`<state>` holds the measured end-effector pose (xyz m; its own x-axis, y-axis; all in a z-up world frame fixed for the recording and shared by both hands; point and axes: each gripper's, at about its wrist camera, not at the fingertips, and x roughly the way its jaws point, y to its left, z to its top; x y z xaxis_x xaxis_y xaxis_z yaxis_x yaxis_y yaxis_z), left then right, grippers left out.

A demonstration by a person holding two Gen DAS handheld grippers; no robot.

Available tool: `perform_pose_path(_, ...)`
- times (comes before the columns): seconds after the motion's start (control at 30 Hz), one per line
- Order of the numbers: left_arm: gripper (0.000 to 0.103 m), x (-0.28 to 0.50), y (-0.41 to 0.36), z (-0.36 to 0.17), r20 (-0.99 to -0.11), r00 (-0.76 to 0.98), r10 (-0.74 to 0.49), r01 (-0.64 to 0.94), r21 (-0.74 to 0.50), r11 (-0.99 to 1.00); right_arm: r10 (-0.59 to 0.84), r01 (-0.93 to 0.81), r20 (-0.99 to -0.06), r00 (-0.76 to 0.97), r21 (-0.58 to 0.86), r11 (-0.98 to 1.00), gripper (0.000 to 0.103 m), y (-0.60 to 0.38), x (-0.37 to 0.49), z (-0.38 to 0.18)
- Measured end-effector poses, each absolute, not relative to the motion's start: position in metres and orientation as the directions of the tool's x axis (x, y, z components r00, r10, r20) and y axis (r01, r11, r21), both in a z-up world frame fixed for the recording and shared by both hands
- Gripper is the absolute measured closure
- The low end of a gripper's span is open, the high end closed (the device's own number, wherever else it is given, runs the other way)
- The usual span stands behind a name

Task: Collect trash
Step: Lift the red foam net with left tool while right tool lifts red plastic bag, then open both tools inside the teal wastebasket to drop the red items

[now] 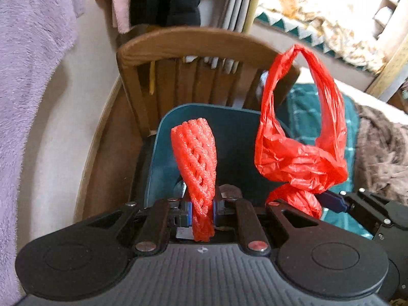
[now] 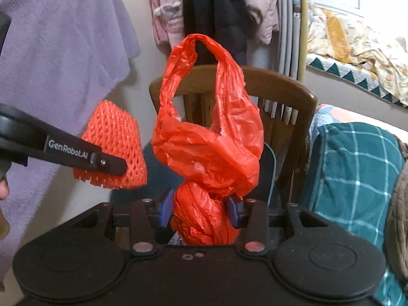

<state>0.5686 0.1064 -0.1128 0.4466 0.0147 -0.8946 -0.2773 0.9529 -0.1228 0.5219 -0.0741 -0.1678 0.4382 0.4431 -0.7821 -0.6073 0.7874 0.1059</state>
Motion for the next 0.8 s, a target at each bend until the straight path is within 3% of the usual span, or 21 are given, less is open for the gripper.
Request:
perform_pose_path(0.47, 0.09, 0.604, 0.084, -0.202, -0.973, 0.225, 0.052, -0.247, -0.006, 0.969, 0.399, -0.73, -0.879, 0.26, 0.092, 0.678, 0.059, -0.064, 0.546, -0.229)
perform_pose_path(0.8, 0.089, 0.624, 0.088, -0.223, -0.985, 0.166, 0.049, -0.266, 0.003, 0.964, 0.392, -0.744, -0.896, 0.21, 0.114, 0.658, 0.051, -0.063, 0.552, -0.242)
